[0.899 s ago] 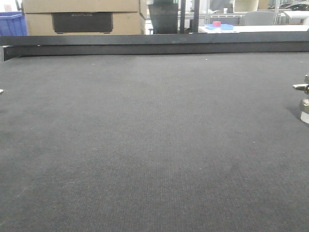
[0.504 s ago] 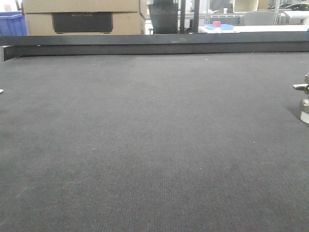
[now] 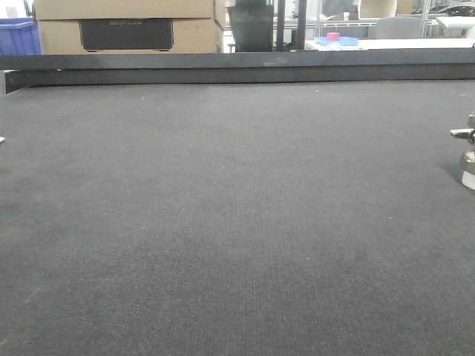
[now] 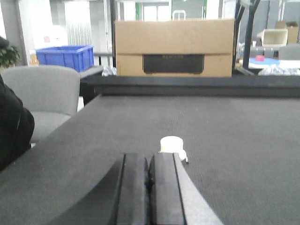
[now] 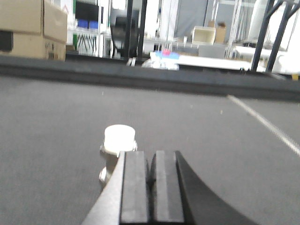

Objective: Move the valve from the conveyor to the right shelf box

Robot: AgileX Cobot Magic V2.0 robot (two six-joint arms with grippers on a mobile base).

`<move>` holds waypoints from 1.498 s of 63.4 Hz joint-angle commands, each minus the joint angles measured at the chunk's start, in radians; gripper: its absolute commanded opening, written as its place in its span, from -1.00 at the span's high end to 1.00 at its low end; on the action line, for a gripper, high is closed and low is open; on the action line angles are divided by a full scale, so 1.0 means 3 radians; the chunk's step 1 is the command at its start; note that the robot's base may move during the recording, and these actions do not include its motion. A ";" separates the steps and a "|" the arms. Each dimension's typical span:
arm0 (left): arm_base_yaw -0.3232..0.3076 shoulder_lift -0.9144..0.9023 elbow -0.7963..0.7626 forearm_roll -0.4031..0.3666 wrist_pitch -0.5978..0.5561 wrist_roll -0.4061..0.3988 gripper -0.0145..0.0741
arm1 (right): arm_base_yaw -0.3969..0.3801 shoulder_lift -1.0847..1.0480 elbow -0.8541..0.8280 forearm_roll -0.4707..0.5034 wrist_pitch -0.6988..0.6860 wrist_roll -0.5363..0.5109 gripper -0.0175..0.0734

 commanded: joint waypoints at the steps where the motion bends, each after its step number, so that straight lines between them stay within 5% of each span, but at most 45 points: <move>1: -0.0021 -0.0014 -0.0010 -0.0025 -0.0237 -0.0020 0.92 | -0.0007 -0.0011 -0.0003 -0.0021 -0.0311 -0.0008 0.95; 12: -0.0021 -0.0014 -0.0185 -0.0119 -0.0475 -0.0020 0.92 | -0.0007 -0.0011 -0.0221 -0.0021 -0.0345 -0.0008 0.95; 19: -0.0021 0.0000 -0.0656 -0.0113 -0.0075 -0.0020 0.92 | -0.0007 -0.0011 -0.0756 -0.0021 0.0074 -0.0008 0.89; 26: -0.0021 0.0243 -0.1249 -0.0113 0.0580 -0.0020 0.90 | -0.0007 0.0101 -0.1289 -0.0021 0.0434 -0.0008 0.55; 35: -0.0021 0.0753 -0.1990 -0.0113 0.1412 -0.0020 0.39 | -0.0007 0.0493 -0.1783 -0.0021 0.0538 -0.0008 -0.19; 44: -0.0021 0.1164 -0.2413 -0.0113 0.1679 -0.0020 -0.25 | -0.0007 0.0858 -0.1960 -0.0021 0.0524 -0.0008 -0.64; 54: -0.0044 0.1538 -0.2603 -0.0127 0.1741 -0.0020 -0.71 | -0.0007 0.1159 -0.1967 -0.0021 0.0509 -0.0008 -0.62; 72: -0.0315 0.2159 -0.3058 -0.0140 0.2474 -0.0020 -0.68 | -0.0007 0.2266 -0.2758 -0.0021 0.1443 -0.0008 -0.62; 95: -0.0589 0.2502 -0.3156 -0.0140 0.2550 -0.0020 -0.68 | 0.0117 0.4077 -0.4338 -0.0021 0.3277 -0.0008 -0.62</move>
